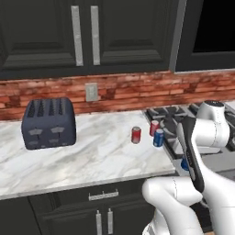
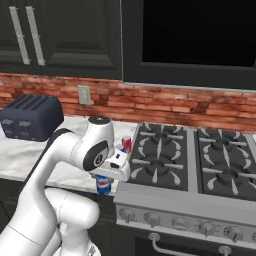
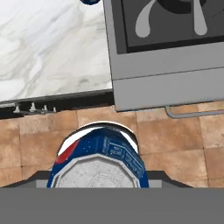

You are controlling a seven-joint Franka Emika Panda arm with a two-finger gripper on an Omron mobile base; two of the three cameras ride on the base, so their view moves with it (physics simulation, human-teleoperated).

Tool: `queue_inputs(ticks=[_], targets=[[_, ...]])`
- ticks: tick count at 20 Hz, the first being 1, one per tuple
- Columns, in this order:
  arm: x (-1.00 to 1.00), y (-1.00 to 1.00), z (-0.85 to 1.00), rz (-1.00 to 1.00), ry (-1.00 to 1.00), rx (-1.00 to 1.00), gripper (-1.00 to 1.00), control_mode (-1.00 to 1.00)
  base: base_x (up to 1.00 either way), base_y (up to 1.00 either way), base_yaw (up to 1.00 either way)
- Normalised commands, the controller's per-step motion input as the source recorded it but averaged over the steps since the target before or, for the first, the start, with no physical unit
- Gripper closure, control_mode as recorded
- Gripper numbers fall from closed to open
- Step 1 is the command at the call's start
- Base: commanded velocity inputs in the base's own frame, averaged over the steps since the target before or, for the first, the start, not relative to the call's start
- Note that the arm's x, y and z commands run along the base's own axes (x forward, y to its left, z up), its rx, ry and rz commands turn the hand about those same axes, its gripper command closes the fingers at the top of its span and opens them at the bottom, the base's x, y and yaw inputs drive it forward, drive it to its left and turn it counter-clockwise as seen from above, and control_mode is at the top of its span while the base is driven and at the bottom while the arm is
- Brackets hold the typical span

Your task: Four empty soda cans are scattered around the kitchen. Gather all the cans and cluster them next to the stove for recycling.

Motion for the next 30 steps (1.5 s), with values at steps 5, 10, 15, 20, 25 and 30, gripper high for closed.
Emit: queue_inputs(ticks=[5, 10, 15, 20, 25, 30], targets=[[0.00, 0.00, 0.00, 0.00, 0.00, 0.00, 1.00, 1.00, 0.46, 0.00, 0.00], [0.00, 0.00, 0.00, 0.00, 0.00, 0.00, 1.00, 1.00, 0.40, 0.00, 0.00], [0.00, 0.00, 0.00, 0.00, 0.00, 0.00, 1.00, 1.00, 0.35, 0.03, 0.00], [0.45, 0.13, -0.07, 0.00, 0.00, 0.00, 1.00, -1.00, 0.00, 0.00, 0.00], [0.50, 0.11, -0.06, 0.00, 0.00, 0.00, 1.00, -1.00, 0.00, 0.00, 0.00], [0.42, 0.01, -0.05, 0.00, 0.02, 0.00, 1.00, -1.00, 0.00, 0.00, 0.00]])
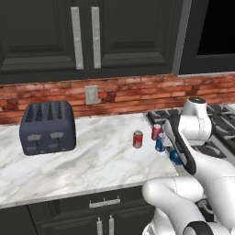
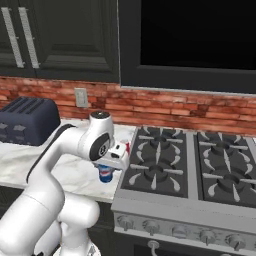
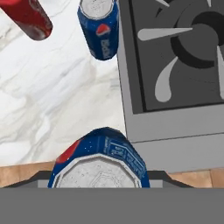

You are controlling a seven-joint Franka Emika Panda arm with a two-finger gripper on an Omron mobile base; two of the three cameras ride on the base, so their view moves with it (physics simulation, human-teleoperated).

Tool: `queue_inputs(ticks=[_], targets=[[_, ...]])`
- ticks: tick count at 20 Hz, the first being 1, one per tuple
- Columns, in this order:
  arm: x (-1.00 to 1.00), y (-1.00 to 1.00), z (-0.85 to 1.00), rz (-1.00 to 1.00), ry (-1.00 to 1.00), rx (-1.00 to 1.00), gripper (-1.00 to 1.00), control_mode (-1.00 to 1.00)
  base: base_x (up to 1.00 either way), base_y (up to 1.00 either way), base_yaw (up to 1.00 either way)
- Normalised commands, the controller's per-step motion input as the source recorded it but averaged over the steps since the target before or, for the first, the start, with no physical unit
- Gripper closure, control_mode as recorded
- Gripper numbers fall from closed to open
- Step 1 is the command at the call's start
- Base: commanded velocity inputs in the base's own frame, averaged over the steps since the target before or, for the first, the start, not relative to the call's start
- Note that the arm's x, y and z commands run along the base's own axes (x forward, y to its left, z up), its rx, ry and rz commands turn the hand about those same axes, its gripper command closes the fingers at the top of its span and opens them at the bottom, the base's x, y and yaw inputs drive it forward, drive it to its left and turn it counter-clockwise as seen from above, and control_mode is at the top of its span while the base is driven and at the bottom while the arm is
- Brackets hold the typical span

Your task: Four empty soda cans are scattered around the kitchen. Gather all the cans and cluster them next to the stove for recycling.

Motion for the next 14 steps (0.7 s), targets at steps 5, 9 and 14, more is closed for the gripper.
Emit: queue_inputs(ticks=[5, 9, 14], targets=[[0.46, 0.00, -0.12, 0.00, 0.01, 0.00, 1.00, -1.00, 0.00, 0.00, 0.00], [0.42, 0.00, -0.08, 0.00, 0.00, 0.00, 1.00, -1.00, 0.00, 0.00, 0.00], [0.34, -0.05, -0.15, 0.01, 0.00, 0.00, 1.00, -1.00, 0.00, 0.00, 0.00]])
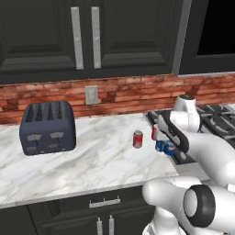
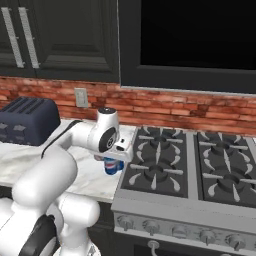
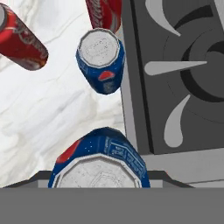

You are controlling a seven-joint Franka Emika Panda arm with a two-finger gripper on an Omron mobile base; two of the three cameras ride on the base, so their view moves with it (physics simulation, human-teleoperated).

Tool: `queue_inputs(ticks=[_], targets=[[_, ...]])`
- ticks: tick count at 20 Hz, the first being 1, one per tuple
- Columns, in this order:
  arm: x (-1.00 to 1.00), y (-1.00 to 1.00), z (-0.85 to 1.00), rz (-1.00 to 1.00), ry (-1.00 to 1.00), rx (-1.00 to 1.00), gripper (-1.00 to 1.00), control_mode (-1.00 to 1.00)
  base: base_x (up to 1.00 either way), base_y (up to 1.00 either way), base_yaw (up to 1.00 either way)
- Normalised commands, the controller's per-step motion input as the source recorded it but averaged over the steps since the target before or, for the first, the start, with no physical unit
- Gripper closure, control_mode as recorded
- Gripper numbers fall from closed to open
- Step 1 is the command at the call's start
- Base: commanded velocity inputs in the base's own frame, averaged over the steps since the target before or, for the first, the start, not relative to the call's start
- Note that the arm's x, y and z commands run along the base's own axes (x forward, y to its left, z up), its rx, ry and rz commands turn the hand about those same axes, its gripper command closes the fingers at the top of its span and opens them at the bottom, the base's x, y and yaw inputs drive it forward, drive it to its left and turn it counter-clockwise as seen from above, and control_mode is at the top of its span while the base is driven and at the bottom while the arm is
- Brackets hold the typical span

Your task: Four empty soda cans are scattered around the kitchen. Gather all the cans and cluster them next to the stove for recycling.

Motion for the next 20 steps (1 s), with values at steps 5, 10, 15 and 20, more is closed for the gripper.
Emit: queue_inputs(ticks=[5, 10, 15, 20], targets=[[0.20, -0.01, -0.23, 0.01, 0.00, 0.00, 1.00, -1.00, 0.00, 0.00, 0.00], [0.24, 0.00, -0.20, 0.00, 0.00, 0.00, 1.00, -1.00, 0.00, 0.00, 0.00], [0.15, 0.00, -0.15, 0.00, 0.02, 0.00, 1.00, -1.00, 0.00, 0.00, 0.00], [0.03, 0.00, -0.18, 0.00, 0.04, 0.00, 1.00, -1.00, 0.00, 0.00, 0.00]])
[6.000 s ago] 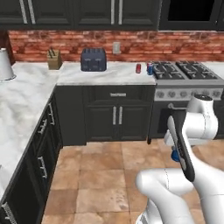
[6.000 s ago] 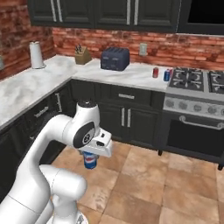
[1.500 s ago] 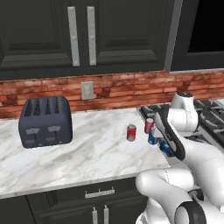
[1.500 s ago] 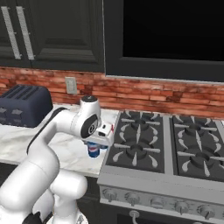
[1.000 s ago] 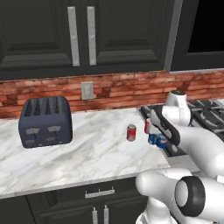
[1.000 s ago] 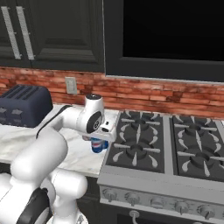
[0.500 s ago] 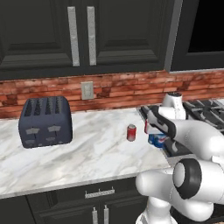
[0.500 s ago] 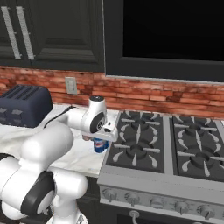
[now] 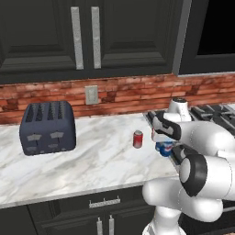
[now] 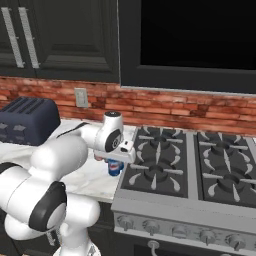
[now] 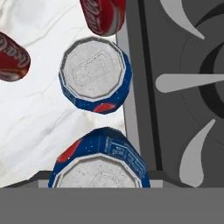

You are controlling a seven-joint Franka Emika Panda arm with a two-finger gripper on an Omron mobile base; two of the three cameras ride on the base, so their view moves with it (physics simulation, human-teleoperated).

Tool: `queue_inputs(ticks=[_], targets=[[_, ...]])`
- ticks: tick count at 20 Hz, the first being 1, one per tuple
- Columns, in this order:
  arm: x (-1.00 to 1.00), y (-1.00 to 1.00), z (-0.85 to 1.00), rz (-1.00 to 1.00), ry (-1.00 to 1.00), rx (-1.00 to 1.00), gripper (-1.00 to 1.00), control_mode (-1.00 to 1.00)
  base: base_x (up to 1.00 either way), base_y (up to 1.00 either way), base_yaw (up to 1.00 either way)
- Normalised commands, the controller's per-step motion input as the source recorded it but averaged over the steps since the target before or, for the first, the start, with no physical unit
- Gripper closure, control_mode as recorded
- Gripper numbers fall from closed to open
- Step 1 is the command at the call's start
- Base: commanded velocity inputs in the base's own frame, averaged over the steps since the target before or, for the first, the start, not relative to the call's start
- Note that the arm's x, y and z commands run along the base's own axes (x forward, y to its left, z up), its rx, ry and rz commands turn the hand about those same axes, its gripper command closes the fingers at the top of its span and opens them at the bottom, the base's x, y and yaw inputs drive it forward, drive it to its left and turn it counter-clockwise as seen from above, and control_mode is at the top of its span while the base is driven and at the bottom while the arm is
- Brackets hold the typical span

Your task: Four empty soda cans are scattered around the kitchen. Gather all the cans and cluster them next to the stove for recycling.

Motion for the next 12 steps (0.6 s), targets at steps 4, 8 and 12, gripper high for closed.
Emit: queue_inputs(ticks=[4, 8, 12], targets=[[0.00, 0.00, -0.16, 0.00, 0.06, 0.00, 1.00, -1.00, 0.00, 0.00, 0.00], [0.02, 0.00, -0.15, 0.00, 0.05, 0.00, 1.00, -1.00, 0.00, 0.00, 0.00], [0.04, 0.00, -0.17, 0.00, 0.05, 0.00, 1.00, -1.00, 0.00, 0.00, 0.00]])
